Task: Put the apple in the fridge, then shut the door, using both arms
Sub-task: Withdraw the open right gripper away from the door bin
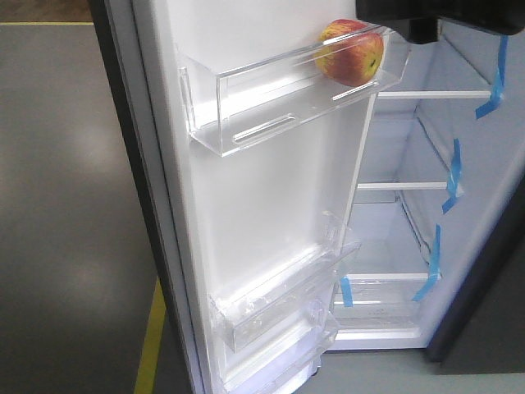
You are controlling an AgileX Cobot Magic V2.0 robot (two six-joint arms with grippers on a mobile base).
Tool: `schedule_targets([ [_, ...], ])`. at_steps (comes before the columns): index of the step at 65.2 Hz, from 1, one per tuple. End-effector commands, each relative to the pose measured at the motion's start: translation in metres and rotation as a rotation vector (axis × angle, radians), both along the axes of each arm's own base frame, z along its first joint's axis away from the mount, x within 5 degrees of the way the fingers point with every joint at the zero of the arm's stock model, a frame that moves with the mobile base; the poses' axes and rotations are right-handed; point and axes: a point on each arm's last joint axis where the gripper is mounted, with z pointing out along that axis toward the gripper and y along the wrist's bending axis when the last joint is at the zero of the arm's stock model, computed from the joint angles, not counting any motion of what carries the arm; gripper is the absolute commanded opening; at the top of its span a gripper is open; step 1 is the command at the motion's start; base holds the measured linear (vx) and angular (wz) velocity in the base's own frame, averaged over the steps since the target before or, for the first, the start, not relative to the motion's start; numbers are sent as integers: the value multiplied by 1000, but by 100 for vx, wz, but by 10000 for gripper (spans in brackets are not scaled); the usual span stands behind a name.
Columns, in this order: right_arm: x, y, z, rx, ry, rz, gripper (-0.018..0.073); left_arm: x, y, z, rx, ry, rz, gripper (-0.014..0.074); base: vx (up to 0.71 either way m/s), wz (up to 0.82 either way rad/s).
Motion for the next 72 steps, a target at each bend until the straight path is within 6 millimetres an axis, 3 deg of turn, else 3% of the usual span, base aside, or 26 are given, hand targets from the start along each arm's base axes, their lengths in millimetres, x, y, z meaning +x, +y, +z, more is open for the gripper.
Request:
schedule_targets([
  [1, -23, -14, 21, 28, -80, -74, 573, -1, 0, -2, -11, -60, -3, -6, 0, 0],
  [11, -37, -28, 3, 13, -48, -161, 560, -1, 0, -2, -11, -60, -3, -6, 0, 0],
  [47, -94, -50, -97, -24, 95, -196, 543, -1, 0, -2, -11, -60, -3, -6, 0, 0],
  [72, -133, -63, -138, -17, 94, -194, 543, -1, 0, -2, -11, -60, -3, -6, 0, 0],
])
